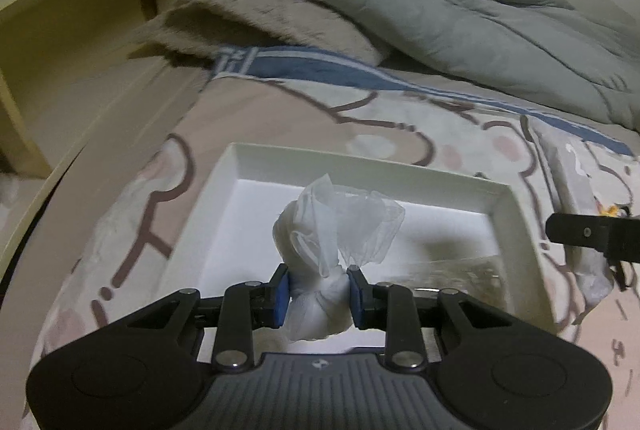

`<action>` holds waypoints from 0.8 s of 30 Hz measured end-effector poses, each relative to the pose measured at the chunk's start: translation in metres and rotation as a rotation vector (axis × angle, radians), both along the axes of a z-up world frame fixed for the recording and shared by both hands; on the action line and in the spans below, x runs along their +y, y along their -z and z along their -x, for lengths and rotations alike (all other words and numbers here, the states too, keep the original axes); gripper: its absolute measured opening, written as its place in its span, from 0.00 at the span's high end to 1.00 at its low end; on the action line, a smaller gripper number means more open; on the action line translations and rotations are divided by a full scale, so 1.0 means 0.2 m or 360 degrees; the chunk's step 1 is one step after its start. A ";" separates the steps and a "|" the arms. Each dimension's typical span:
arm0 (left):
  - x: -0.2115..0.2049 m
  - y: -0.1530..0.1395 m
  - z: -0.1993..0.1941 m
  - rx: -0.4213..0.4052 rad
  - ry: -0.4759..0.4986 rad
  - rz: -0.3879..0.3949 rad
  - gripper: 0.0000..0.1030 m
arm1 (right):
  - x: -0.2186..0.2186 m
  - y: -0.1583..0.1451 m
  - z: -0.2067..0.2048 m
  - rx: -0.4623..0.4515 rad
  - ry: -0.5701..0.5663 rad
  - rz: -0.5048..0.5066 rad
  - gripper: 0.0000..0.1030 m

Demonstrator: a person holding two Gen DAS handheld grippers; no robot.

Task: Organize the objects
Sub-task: 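Carry the grey packet and white bag over the white box with both tools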

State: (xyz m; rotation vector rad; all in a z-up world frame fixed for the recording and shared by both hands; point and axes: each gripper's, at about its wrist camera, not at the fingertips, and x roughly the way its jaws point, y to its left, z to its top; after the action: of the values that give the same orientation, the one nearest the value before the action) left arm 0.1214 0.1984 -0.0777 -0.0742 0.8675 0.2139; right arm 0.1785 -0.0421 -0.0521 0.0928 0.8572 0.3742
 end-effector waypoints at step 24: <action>0.35 0.17 0.04 0.0099 -0.0146 0.0041 0.70 | 0.67 0.30 -0.14 0.0317 -0.0023 -0.0239 0.47</action>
State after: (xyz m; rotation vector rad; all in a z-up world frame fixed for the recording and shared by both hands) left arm 0.1131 0.2677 -0.1111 -0.1320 0.9301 0.2920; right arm 0.2067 0.0914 -0.1122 0.2665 1.0259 0.4481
